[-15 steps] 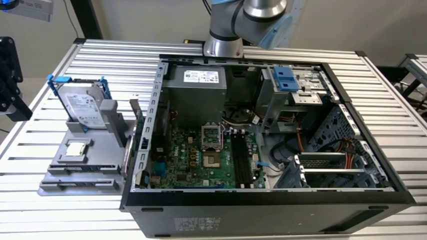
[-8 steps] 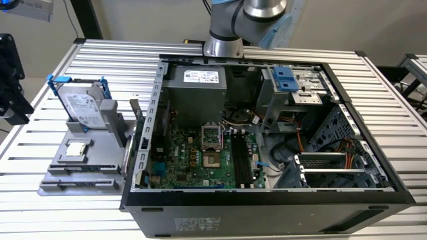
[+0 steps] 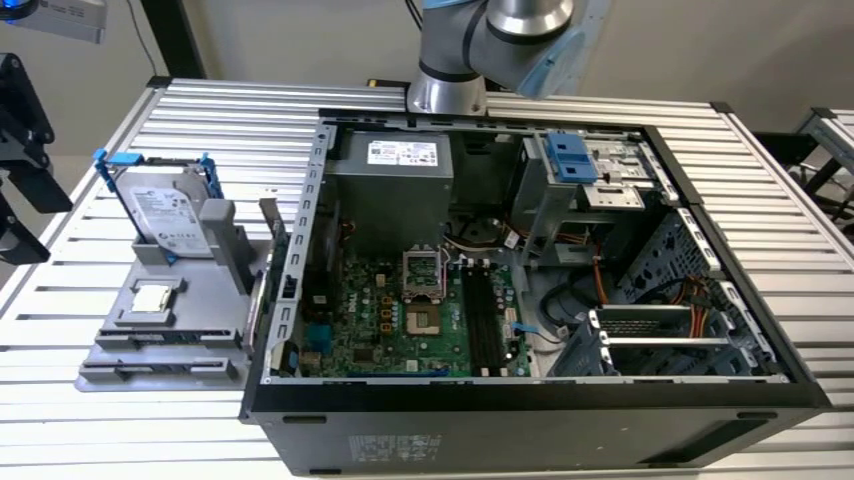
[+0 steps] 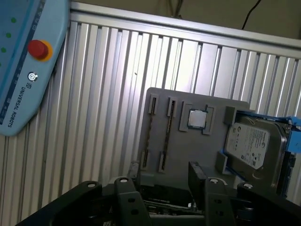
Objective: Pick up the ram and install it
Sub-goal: 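Pick up the ram and move it above insertion slot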
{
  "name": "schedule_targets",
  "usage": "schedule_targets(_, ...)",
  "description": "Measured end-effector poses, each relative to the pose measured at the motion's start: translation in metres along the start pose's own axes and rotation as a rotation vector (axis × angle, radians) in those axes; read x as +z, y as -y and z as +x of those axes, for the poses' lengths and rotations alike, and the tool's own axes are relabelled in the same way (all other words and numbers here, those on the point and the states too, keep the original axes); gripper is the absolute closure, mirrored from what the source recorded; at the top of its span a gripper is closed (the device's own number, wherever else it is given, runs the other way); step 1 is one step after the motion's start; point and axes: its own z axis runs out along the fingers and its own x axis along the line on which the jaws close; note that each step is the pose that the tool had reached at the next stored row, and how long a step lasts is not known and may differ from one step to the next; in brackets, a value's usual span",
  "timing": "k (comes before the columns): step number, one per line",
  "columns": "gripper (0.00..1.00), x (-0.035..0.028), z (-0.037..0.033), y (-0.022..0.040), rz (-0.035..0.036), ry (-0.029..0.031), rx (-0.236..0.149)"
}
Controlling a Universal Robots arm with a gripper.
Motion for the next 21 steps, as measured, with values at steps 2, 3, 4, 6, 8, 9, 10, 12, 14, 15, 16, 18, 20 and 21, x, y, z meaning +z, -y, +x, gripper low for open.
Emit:
schedule_targets(2,0.00,0.0000,0.0000,0.0000,0.0000,0.0000,0.000)
schedule_targets(3,0.00,0.0000,0.0000,0.0000,0.0000,0.0000,0.001)
schedule_targets(4,0.00,0.0003,0.0000,0.0000,0.0001,0.0000,0.004)
schedule_targets(6,0.00,0.0015,0.0000,0.0000,0.0004,0.0005,0.012)
schedule_targets(8,0.00,0.0030,0.0000,-0.0001,0.0006,0.0018,0.023)
schedule_targets(9,0.00,0.0038,0.0001,0.0000,0.0008,0.0025,0.027)
schedule_targets(10,0.00,0.0047,0.0001,0.0000,0.0010,0.0034,0.032)
schedule_targets(12,0.00,0.0068,0.0001,-0.0001,0.0018,0.0049,0.037)
schedule_targets(14,0.00,0.0087,0.0001,0.0000,0.0026,0.0053,0.040)
schedule_targets(15,0.00,0.0095,0.0001,0.0000,0.0029,0.0053,0.042)
schedule_targets(16,0.00,0.0103,0.0002,0.0000,0.0029,0.0053,0.043)
schedule_targets(18,0.00,0.0117,0.0002,0.0000,0.0030,0.0053,0.045)
schedule_targets(20,0.00,0.0136,0.0002,0.0000,0.0030,0.0054,0.046)
schedule_targets(21,0.00,0.0143,0.0002,0.0000,0.0030,0.0054,0.046)
